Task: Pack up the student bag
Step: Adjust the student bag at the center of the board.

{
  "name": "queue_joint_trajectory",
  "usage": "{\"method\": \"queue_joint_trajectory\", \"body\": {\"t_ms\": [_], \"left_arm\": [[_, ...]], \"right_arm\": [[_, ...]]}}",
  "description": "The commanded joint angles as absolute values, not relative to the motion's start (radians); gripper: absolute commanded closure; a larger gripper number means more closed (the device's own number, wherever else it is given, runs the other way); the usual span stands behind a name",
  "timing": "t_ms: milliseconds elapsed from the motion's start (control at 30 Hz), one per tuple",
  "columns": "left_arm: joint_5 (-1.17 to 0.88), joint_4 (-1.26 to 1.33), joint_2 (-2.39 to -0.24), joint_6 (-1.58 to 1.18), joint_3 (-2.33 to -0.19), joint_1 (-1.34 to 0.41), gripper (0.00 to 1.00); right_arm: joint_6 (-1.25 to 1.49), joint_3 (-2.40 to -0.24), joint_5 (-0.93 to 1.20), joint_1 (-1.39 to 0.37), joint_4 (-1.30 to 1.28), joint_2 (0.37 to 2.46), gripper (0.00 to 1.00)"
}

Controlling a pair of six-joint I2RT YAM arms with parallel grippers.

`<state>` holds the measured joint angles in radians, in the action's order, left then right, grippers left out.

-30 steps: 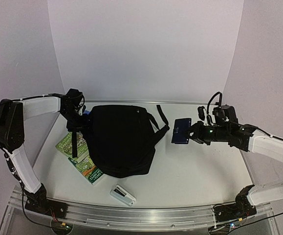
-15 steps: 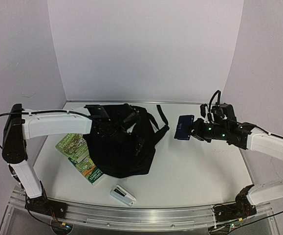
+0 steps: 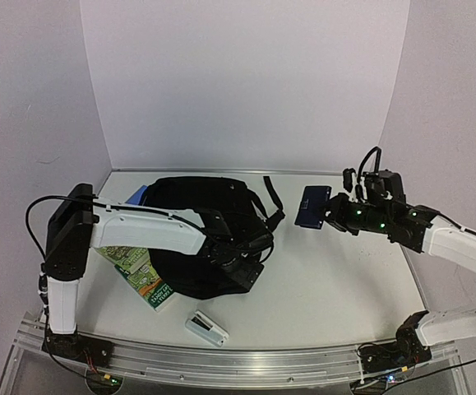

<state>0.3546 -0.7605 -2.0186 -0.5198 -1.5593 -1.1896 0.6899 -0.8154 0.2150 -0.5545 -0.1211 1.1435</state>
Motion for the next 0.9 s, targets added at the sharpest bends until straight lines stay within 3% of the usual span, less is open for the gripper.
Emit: {"method": "queue_joint_trajectory", "body": {"t_ms": [0, 67, 133, 167, 200, 267, 300, 367, 700, 867], "left_arm": [[0.469, -0.788, -2.063, -0.525, -1.624, -1.206, 0.00], [0.490, -0.788, -2.073, -0.513, -1.620, -1.218, 0.02], [0.504, -0.798, -2.080, -0.511, -1.614, -1.225, 0.20], [0.517, -0.808, -2.077, -0.519, -1.611, -1.229, 0.39], [0.523, -0.812, -2.070, -0.528, -1.604, -1.230, 0.51], [0.522, -0.811, -2.054, -0.533, -1.594, -1.232, 0.65], [0.500, -0.789, -2.021, -0.521, -1.565, -1.231, 0.83], [0.465, -0.777, -1.981, -0.495, -1.551, -1.231, 0.98], [0.195, -0.882, -1.677, -0.345, -1.565, -1.232, 1.00], [-0.063, -0.890, -1.557, -0.350, -1.467, -1.232, 1.00]], "right_arm": [[0.703, -0.813, 0.200, -0.553, -0.074, 1.093, 1.00], [0.701, -0.815, 0.193, -0.552, -0.074, 1.096, 1.00], [0.701, -0.822, 0.188, -0.551, -0.074, 1.110, 1.00], [0.701, -0.829, 0.188, -0.553, -0.074, 1.118, 1.00], [0.702, -0.838, 0.191, -0.554, -0.075, 1.126, 1.00], [0.702, -0.850, 0.194, -0.552, -0.075, 1.135, 1.00], [0.703, -0.864, 0.190, -0.552, -0.077, 1.138, 1.00], [0.703, -0.873, 0.184, -0.552, -0.079, 1.135, 1.00], [0.683, -0.881, 0.170, -0.552, -0.094, 1.103, 1.00], [0.663, -0.889, 0.173, -0.552, -0.103, 1.109, 1.00]]}}
